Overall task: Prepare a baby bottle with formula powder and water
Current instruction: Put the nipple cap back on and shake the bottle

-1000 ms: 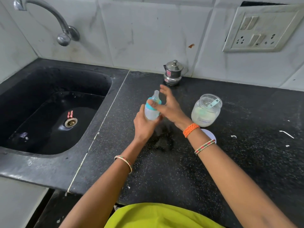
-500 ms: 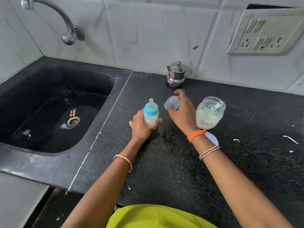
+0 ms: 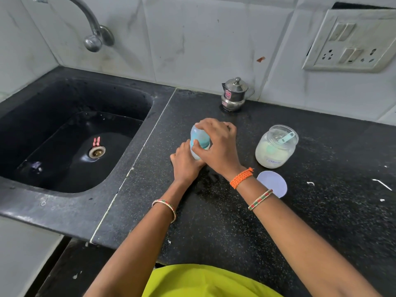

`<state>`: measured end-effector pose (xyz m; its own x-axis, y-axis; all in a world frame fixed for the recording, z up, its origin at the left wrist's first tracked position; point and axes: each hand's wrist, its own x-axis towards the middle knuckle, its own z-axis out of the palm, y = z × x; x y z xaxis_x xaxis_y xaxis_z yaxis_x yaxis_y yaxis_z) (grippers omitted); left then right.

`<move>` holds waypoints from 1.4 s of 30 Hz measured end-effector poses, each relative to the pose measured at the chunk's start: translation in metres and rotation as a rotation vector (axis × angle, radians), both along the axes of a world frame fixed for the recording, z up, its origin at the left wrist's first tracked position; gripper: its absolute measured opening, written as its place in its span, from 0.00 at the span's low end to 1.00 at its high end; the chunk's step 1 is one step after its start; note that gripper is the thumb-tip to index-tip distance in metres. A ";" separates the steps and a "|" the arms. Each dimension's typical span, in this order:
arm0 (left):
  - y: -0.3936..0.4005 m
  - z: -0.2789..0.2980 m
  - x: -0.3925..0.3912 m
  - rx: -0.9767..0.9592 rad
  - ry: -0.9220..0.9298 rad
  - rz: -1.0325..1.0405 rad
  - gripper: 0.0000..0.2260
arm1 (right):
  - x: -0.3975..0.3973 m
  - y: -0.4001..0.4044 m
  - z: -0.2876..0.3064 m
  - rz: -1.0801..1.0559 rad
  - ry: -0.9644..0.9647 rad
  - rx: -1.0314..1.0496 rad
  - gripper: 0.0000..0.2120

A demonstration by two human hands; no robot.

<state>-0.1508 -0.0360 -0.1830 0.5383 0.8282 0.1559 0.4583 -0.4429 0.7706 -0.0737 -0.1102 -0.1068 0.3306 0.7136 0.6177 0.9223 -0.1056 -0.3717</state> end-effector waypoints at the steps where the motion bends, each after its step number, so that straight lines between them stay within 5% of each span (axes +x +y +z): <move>1: 0.000 -0.001 0.000 0.001 0.005 -0.001 0.19 | 0.000 0.001 -0.004 -0.009 0.010 0.015 0.15; 14: 0.003 -0.007 0.003 0.034 0.016 0.016 0.08 | -0.012 0.026 -0.031 -0.058 0.087 0.241 0.14; 18: 0.001 -0.004 0.001 -0.001 0.025 -0.001 0.19 | -0.014 0.027 -0.035 -0.073 0.102 0.254 0.14; 21: 0.000 0.001 -0.003 -0.001 0.022 -0.047 0.22 | -0.015 0.020 -0.036 -0.091 0.126 0.194 0.18; 28: 0.006 0.001 -0.016 -0.030 0.056 -0.160 0.10 | -0.023 -0.007 -0.037 -0.093 0.191 -0.124 0.38; 36: 0.010 0.006 -0.025 -0.104 0.008 -0.230 0.23 | -0.019 -0.002 -0.037 -0.139 0.269 -0.164 0.40; 42: 0.012 0.014 -0.026 -0.174 -0.014 -0.247 0.17 | -0.026 -0.002 -0.041 -0.107 0.243 -0.159 0.39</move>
